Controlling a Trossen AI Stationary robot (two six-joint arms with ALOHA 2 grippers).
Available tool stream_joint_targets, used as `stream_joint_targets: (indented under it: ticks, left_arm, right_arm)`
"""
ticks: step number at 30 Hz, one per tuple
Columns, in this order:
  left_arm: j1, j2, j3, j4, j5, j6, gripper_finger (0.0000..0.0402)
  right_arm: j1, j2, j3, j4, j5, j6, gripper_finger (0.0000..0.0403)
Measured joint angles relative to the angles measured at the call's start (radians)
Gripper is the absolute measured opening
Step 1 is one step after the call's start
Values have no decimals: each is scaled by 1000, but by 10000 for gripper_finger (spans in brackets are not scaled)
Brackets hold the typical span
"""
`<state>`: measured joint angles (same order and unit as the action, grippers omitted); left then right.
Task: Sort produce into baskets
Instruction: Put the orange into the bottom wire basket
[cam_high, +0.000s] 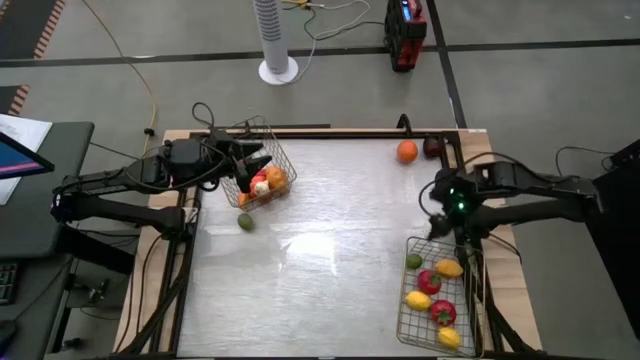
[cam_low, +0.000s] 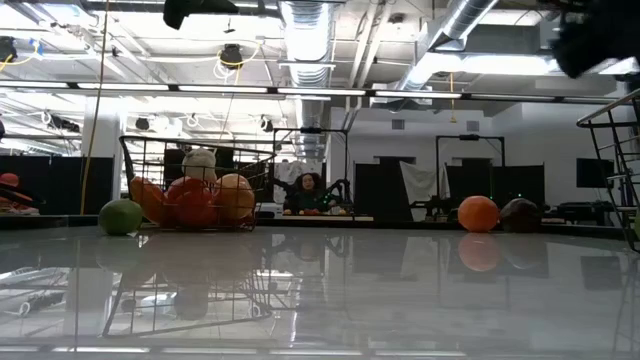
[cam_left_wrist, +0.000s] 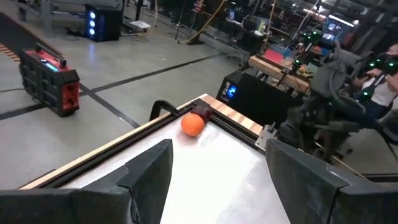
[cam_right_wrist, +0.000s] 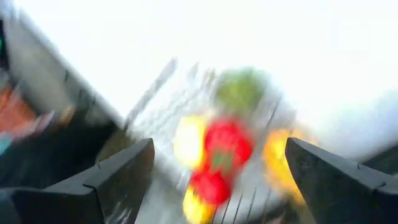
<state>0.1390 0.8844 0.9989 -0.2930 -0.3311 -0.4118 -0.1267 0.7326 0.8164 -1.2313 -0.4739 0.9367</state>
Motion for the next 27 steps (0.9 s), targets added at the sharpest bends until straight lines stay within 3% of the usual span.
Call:
stream_joint_targets:
  ticks: [8, 12, 18, 27]
  left_arm:
    - [0, 1, 0, 29, -23, 7, 245]
    - [0, 1, 0, 30, -11, -14, 245]
    - [-1, 1, 0, 30, 33, -60, 245]
    - [-1, 1, 0, 30, 48, -130, 245]
  right_arm:
    - [-135, 0, 24, 124, 744, -121, 388]
    - [-212, 41, 10, 272, 970, -209, 388]
    - [-364, 201, 10, 479, 983, -354, 388]
    - [-543, 507, 9, 659, 883, -394, 388]
